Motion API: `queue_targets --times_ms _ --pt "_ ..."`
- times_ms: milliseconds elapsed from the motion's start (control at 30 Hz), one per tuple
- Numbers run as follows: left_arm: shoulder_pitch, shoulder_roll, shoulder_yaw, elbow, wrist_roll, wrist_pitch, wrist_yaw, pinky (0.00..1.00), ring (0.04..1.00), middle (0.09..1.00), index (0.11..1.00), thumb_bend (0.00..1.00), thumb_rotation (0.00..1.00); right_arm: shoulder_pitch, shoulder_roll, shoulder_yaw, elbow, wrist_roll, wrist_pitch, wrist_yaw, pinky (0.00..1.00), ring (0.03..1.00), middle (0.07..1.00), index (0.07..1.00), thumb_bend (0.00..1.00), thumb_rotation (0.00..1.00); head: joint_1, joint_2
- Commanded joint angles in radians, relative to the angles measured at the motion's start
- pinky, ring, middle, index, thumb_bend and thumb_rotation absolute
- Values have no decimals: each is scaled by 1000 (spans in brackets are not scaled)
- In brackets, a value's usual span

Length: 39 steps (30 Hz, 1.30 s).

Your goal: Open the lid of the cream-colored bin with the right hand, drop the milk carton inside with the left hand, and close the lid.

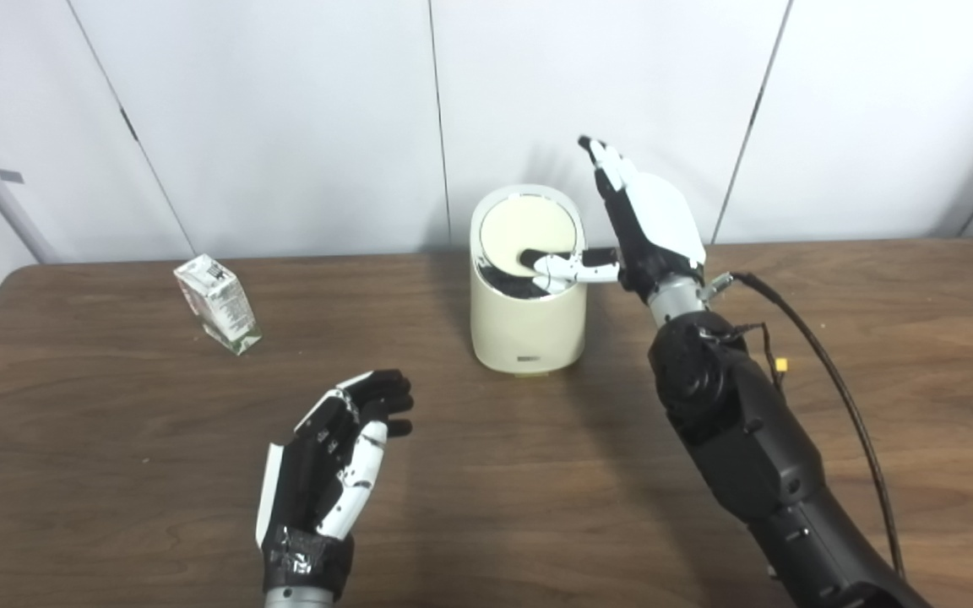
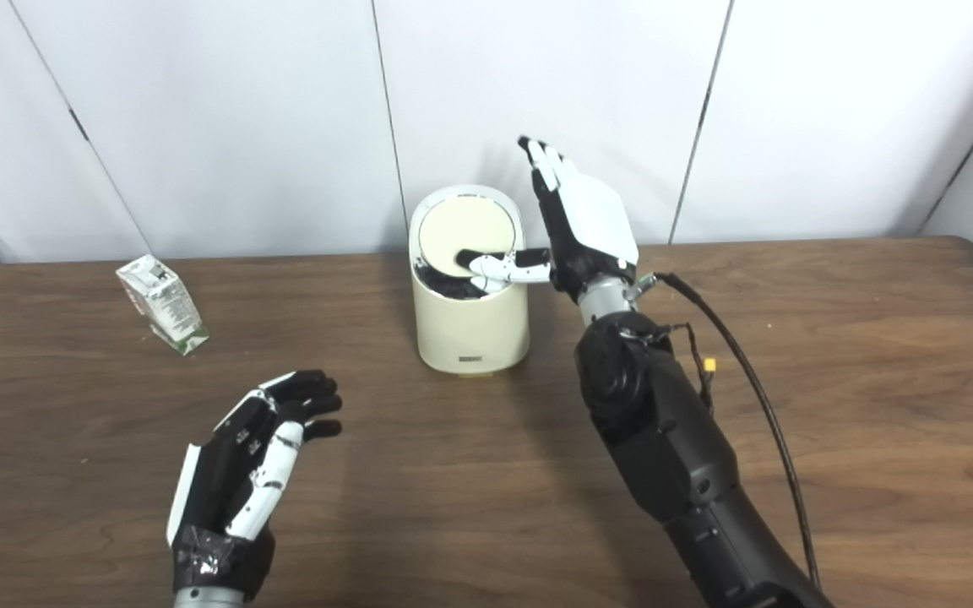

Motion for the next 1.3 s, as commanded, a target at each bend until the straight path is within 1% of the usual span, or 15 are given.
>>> queue_targets --times_ms 0,200,367,400,467,600,733,767,867,933,967,1067,1100,1200,1267 --pt "31 1 1 -14 9 -40 4 651 706 707 689 259 388 -22 7 -18 -41 24 -20 7 962 998 1000 990 864 707 -3 -3" --pt "31 0 3 -8 6 -47 5 651 706 707 690 261 378 -5 10 -30 -100 37 -2 41 967 1000 1000 1000 890 834 -3 -3" --pt "32 -1 4 -8 1 -45 4 650 706 705 687 257 365 31 11 -55 -230 49 7 64 905 993 1000 1000 930 925 -4 -10" --pt "32 -1 4 -8 1 -46 5 649 706 705 687 258 365 41 10 -59 -264 45 3 62 895 991 1000 1000 932 932 -4 -10" --pt "32 -1 3 -8 3 -48 4 648 706 706 688 258 366 58 8 -63 -320 28 -21 45 955 999 1000 1000 918 918 -4 -10" --pt "33 -1 3 -9 1 -43 4 650 707 707 689 251 365 104 17 -80 -445 -20 -57 -18 996 1000 1000 1000 918 908 -2 -13" --pt "32 -1 4 -5 2 -47 5 650 706 705 688 250 362 201 26 -120 -590 2 -111 -50 971 1000 1000 1000 821 842 -6 -15" --pt "31 -1 5 -2 1 -53 5 649 705 705 687 255 365 233 27 -130 -620 -1 -124 -57 979 1000 1000 1000 717 796 -6 -15" --pt "29 4 7 2 5 -55 3 647 705 706 688 257 386 354 34 -162 -679 -9 -159 -85 966 995 997 996 503 757 -4 -19" --pt "28 5 9 6 7 -58 4 643 702 705 686 254 389 434 38 -187 -696 11 -202 -116 835 922 933 928 345 654 -8 -25" --pt "28 5 10 7 7 -59 5 644 703 704 685 252 387 461 42 -198 -700 22 -222 -127 725 835 848 839 283 534 -8 -25" --pt "26 3 16 11 19 -65 12 643 701 701 682 248 365 586 38 -227 -713 85 -300 -154 550 690 733 722 219 420 -6 -28" --pt "25 3 18 11 19 -64 14 643 701 701 682 247 359 633 33 -236 -702 136 -349 -161 516 659 711 698 210 395 -9 -27" --pt "23 8 25 16 19 -71 18 649 704 702 681 249 355 724 32 -255 -669 257 -447 -162 507 637 683 672 266 346 -16 -33" --pt "21 11 28 28 18 -91 19 644 699 703 681 241 346 773 37 -260 -673 305 -459 -139 533 650 692 684 271 360 -23 -37"
